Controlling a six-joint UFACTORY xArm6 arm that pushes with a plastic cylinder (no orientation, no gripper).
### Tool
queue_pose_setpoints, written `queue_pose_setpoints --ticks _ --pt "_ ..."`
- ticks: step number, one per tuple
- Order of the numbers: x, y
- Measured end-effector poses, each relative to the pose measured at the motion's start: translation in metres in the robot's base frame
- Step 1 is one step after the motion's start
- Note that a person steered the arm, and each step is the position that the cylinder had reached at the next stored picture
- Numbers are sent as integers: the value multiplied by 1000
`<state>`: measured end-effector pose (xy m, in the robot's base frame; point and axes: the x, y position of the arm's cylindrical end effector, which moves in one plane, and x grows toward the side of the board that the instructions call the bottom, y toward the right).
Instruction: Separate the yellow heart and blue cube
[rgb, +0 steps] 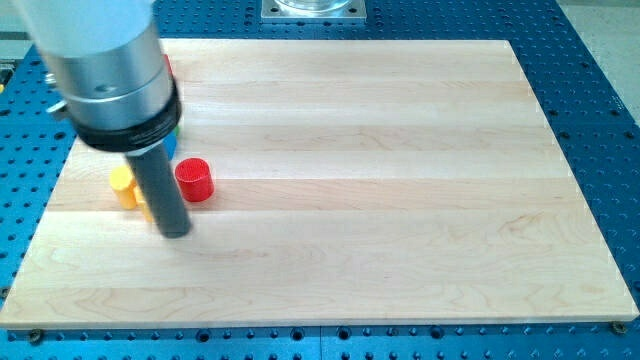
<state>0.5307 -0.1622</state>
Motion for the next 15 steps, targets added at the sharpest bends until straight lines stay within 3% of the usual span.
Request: queue_pose_setpoints --ticks 2,5,7,9,10,12,13,14,15 --pt "-7 -47" --pt "-95 -92" --pt "-87 -12" --pt "-91 -28" --pt "-103 18" --pt "-132 7" --pt "-160 44" --pt "-234 47" --pt "-264 47"
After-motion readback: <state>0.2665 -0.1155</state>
